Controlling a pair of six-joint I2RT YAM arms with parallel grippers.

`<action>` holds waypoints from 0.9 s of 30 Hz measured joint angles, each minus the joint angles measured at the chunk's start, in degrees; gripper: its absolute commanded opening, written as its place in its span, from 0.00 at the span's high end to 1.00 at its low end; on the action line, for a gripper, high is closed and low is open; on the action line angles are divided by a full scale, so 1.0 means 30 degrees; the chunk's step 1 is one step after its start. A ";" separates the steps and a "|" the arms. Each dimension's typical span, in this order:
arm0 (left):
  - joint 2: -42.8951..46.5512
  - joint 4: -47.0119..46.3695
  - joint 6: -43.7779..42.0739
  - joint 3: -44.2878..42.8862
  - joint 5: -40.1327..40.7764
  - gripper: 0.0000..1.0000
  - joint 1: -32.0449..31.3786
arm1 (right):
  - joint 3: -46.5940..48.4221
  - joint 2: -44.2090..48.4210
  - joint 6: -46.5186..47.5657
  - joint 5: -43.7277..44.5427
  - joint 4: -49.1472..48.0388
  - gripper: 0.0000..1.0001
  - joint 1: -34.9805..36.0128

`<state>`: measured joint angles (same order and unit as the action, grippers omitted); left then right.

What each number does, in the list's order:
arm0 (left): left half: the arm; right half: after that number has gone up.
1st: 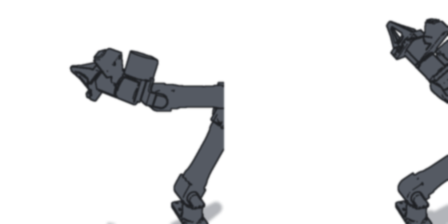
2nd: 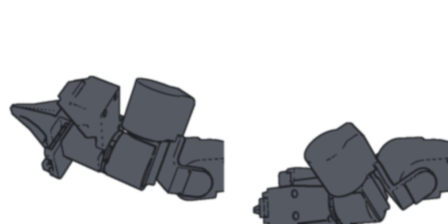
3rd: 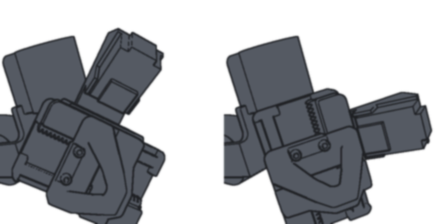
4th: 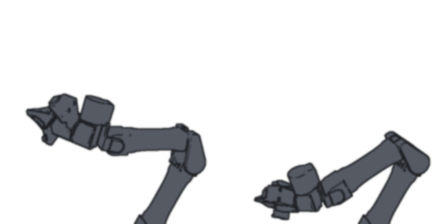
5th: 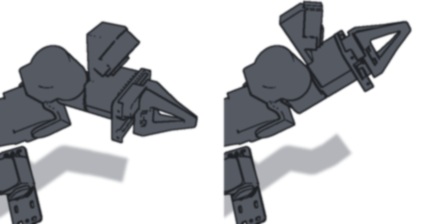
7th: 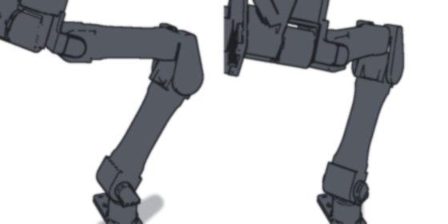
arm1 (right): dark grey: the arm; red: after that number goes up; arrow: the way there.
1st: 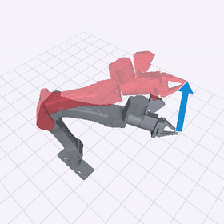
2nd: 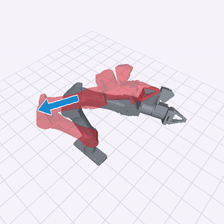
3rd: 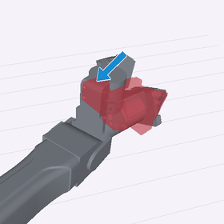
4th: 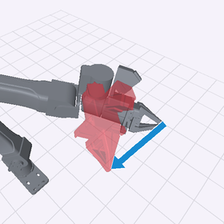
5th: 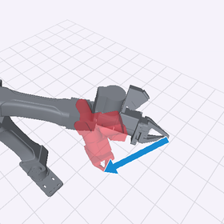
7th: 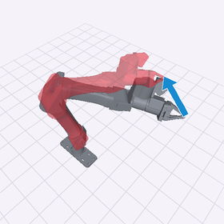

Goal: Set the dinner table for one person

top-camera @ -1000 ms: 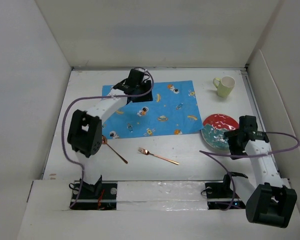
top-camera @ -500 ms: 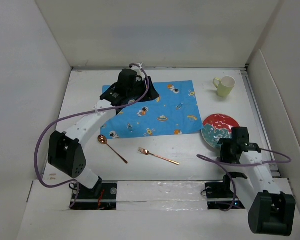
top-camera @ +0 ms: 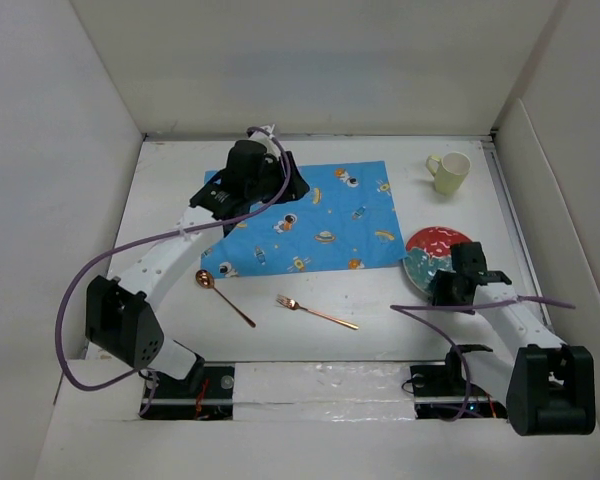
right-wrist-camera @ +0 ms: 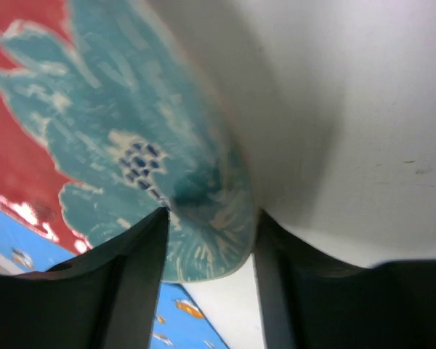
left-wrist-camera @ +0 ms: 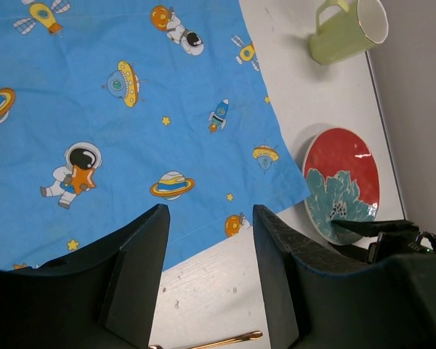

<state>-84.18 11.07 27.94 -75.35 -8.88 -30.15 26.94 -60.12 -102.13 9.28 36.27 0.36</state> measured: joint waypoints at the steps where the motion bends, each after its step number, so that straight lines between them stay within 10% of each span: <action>1: 0.0248 0.0007 -0.0015 0.0138 0.0131 0.54 0.0000 | 0.0044 -0.0175 -0.0080 -0.0007 0.0044 0.61 -0.0211; 13: 0.1596 0.0423 -0.0474 0.1158 0.1129 0.55 0.0000 | -0.0182 0.2011 0.1909 0.2492 -0.0372 1.00 -0.1202; 27: 0.2004 0.1479 -0.1392 0.1180 0.1880 0.55 0.0000 | 0.3002 0.4073 1.4520 0.2790 -0.0386 1.00 -0.5450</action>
<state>-78.17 15.51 23.77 -71.81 -3.25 -30.15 35.94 -47.90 -58.57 17.65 35.11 -15.99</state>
